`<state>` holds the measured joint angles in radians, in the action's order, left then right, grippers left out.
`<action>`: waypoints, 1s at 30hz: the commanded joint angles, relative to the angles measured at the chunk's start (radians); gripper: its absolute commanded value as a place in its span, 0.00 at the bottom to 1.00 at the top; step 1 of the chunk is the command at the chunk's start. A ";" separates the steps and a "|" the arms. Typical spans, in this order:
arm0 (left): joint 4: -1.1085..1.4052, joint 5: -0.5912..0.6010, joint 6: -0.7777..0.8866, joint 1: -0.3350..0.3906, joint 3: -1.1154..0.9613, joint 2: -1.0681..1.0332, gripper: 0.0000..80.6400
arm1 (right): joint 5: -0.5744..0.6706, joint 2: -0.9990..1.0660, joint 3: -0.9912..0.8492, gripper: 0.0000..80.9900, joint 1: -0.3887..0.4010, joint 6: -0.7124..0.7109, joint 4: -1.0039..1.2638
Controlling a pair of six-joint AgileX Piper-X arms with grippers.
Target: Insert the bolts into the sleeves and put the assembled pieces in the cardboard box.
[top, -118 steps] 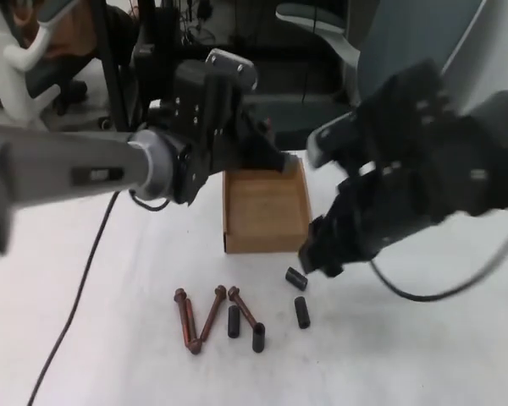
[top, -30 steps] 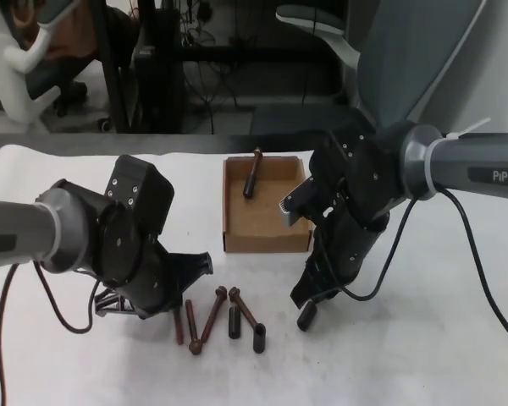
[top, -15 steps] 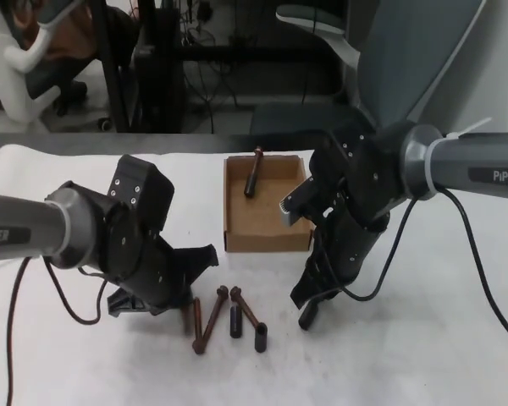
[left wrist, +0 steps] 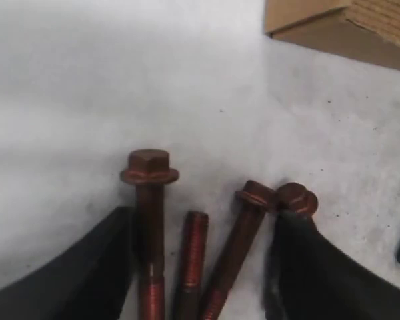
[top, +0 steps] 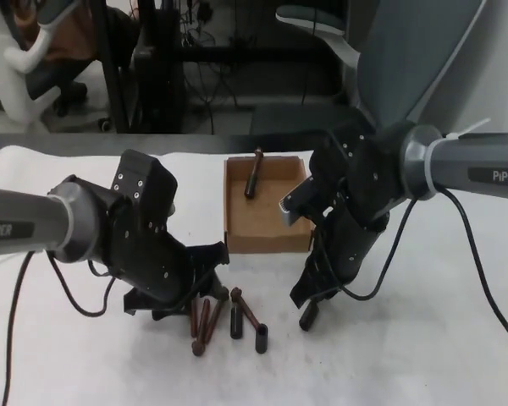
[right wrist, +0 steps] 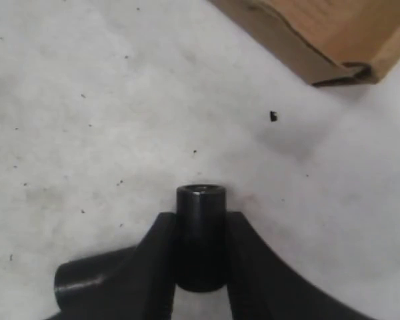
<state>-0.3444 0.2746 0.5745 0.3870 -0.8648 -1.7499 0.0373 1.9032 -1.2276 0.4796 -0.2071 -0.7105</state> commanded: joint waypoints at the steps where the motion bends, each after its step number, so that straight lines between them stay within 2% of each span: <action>1: -0.160 -0.109 -0.009 0.003 0.032 -0.038 0.42 | 0.014 -0.017 0.002 0.01 -0.003 -0.011 0.007; 4: -0.158 -0.128 -0.023 -0.006 0.032 -0.038 0.10 | 0.014 -0.017 0.002 0.01 -0.003 -0.011 0.002; 5: -0.154 -0.128 -0.023 -0.009 0.032 -0.038 0.02 | 0.014 -0.017 0.002 0.01 -0.003 -0.011 0.000; 11: -0.130 -0.134 -0.063 -0.028 0.032 -0.033 0.02 | 0.014 -0.017 0.002 0.01 -0.003 -0.011 -0.004; 16: 0.017 -0.131 -0.111 -0.017 0.032 0.063 0.02 | 0.019 -0.020 0.002 0.01 -0.003 -0.011 0.005; 21: 0.234 -0.142 -0.184 -0.015 0.046 0.265 0.02 | 0.151 -0.073 0.022 0.01 -0.003 -0.003 0.083; 26: 0.551 -0.119 -0.295 -0.015 0.137 0.449 0.02 | 0.172 -0.235 0.157 0.01 -0.003 -0.011 0.246; 28: 0.703 -0.055 -0.314 -0.013 0.199 0.495 0.02 | 0.201 -0.314 0.254 0.01 -0.003 -0.011 0.342; 30: 0.885 0.013 -0.303 -0.006 0.257 0.517 0.02 | 0.280 -0.410 0.370 0.01 -0.001 0.007 0.496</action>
<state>0.3498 0.2199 0.2837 0.3706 -0.6611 -1.2584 0.2413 1.5922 -0.9525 0.4796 -0.2071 -0.3512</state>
